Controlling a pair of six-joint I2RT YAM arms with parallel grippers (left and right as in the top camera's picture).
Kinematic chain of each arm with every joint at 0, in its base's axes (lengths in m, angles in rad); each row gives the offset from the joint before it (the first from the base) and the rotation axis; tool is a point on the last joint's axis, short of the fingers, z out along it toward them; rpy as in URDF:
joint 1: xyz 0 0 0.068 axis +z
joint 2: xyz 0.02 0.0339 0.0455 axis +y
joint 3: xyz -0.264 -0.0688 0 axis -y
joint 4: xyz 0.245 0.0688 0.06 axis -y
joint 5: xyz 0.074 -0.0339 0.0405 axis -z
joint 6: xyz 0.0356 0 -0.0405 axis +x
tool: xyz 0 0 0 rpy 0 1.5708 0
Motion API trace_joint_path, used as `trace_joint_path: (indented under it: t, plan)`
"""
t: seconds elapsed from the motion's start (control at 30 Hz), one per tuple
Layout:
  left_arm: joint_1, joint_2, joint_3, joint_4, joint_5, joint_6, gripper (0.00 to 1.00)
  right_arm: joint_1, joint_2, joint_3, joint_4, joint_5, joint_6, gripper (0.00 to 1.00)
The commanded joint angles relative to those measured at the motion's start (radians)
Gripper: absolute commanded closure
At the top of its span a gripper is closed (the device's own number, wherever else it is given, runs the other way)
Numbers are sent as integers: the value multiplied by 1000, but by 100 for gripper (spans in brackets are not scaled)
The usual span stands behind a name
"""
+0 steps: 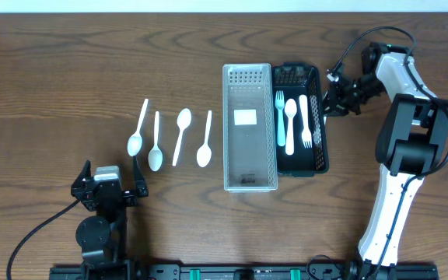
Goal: Pack container
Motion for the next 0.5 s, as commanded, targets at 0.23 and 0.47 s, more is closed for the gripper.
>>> trace_joint_path:
  t: [0.23, 0.47]
  plan:
    - [3, -6, -29, -14, 0, 10, 2, 1, 11, -5, -12, 256, 71, 99]
    - [3, -6, -29, -14, 0, 10, 2, -68, 11, -5, -72, 535, 156, 99]
